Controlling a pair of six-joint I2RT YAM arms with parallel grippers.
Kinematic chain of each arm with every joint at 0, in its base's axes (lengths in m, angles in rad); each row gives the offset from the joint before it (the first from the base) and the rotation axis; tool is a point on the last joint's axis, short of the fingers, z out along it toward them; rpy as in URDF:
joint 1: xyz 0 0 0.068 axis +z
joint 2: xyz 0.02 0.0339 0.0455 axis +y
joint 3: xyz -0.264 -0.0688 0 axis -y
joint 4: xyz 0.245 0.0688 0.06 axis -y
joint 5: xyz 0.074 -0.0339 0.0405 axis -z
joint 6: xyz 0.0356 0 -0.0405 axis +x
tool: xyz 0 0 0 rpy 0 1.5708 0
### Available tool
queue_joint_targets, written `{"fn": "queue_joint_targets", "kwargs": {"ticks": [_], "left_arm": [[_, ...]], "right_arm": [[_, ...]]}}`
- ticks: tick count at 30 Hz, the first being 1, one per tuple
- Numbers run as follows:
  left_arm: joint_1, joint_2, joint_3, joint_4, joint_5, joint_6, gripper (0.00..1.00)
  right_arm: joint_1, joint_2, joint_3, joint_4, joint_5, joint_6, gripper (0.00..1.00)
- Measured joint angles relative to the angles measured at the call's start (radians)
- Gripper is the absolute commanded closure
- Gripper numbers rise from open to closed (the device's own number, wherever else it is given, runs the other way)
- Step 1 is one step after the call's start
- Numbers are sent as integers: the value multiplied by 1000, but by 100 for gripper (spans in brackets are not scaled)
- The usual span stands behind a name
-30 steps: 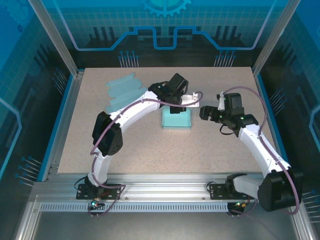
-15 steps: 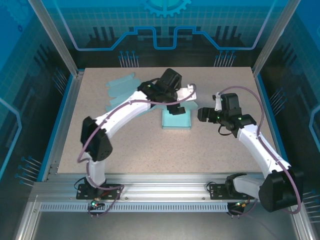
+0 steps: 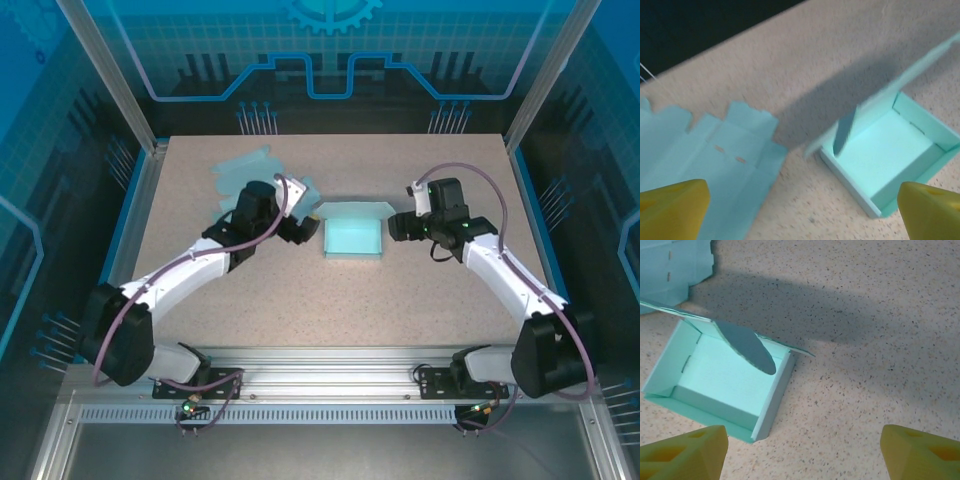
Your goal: Fold the paper box
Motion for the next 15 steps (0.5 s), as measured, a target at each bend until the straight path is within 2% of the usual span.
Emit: {"fn": "queue_joint_targets", "kwargs": {"ticks": [9,15], "left_arm": [[44,185,-41,291,71,-143,5],[63,272,-30,349,116,-179,11]], "right_arm": [[-10,133,51,78,-53,-107,19],[-36,201,80,125,-99,-121,22]]}}
